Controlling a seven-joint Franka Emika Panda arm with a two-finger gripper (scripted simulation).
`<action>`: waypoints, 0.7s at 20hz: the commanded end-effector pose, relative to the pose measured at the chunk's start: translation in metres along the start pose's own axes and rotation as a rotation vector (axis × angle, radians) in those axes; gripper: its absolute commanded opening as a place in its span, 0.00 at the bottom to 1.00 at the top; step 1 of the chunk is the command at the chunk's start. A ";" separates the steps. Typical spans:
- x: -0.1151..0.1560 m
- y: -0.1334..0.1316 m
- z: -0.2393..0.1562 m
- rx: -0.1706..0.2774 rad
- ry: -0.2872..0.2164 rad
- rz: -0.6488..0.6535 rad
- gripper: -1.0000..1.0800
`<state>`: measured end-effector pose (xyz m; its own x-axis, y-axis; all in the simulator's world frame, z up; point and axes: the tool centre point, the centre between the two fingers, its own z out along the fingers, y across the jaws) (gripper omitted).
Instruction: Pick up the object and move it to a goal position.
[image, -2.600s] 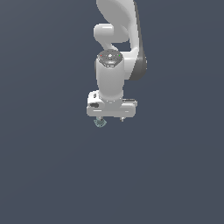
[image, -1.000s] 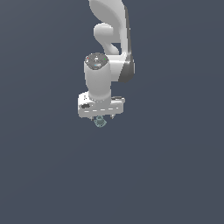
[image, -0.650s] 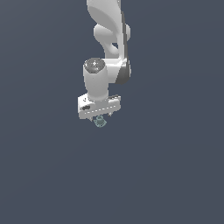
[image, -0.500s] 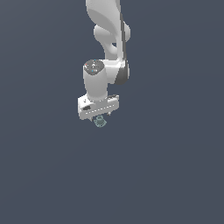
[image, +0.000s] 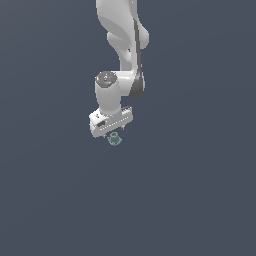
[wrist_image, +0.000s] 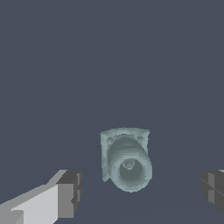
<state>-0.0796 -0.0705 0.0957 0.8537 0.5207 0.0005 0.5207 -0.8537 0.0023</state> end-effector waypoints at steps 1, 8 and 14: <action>-0.004 -0.001 0.003 0.001 0.000 -0.026 0.96; -0.007 -0.002 0.006 0.002 -0.001 -0.044 0.96; -0.007 -0.002 0.016 0.002 -0.001 -0.044 0.96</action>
<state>-0.0866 -0.0723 0.0836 0.8299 0.5579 0.0004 0.5579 -0.8299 0.0006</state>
